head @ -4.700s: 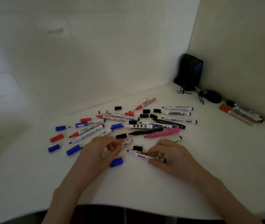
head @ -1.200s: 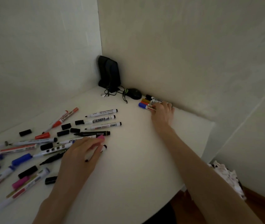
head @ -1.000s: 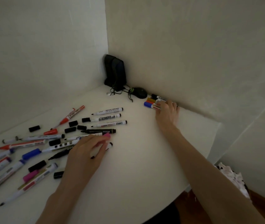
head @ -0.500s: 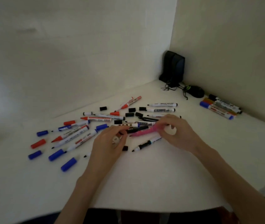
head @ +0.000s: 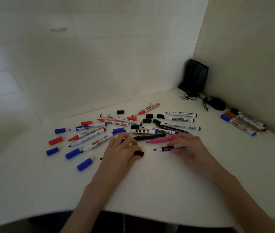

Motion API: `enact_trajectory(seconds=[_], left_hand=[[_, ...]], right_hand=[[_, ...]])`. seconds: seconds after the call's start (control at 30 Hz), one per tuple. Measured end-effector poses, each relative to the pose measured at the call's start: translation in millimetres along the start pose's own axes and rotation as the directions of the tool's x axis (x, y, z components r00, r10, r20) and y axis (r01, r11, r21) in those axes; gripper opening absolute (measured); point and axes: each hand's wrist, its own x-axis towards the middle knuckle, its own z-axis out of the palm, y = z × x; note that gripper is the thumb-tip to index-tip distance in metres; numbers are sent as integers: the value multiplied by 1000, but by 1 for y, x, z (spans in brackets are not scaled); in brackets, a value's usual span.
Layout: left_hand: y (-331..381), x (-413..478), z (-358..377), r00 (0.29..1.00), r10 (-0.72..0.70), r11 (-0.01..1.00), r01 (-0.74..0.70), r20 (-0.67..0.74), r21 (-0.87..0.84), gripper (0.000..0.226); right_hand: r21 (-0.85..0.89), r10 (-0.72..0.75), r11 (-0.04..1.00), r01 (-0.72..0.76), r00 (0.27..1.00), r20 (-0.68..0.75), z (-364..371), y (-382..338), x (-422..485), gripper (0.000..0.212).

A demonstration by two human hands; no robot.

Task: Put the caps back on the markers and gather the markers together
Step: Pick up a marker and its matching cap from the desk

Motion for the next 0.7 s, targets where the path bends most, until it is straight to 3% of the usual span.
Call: enact_trajectory(seconds=[0.1, 0.2, 0.4, 0.7], left_hand=[[5, 2, -6, 996, -58, 988, 48, -61, -149, 31], [11, 1, -13, 986, -166, 933, 152, -15, -327, 35], [12, 1, -14, 981, -191, 925, 184, 10, -333, 37], [16, 2, -16, 986, -165, 929, 150, -14, -339, 34]], right_hand=[[31, -16, 999, 18, 997, -73, -4, -14, -2, 28], [53, -65, 996, 72, 991, -113, -1, -25, -3, 29], [44, -88, 994, 97, 983, -163, 4, -29, 1, 27], [-26, -146, 989, 144, 982, -120, 8, -33, 2, 28]])
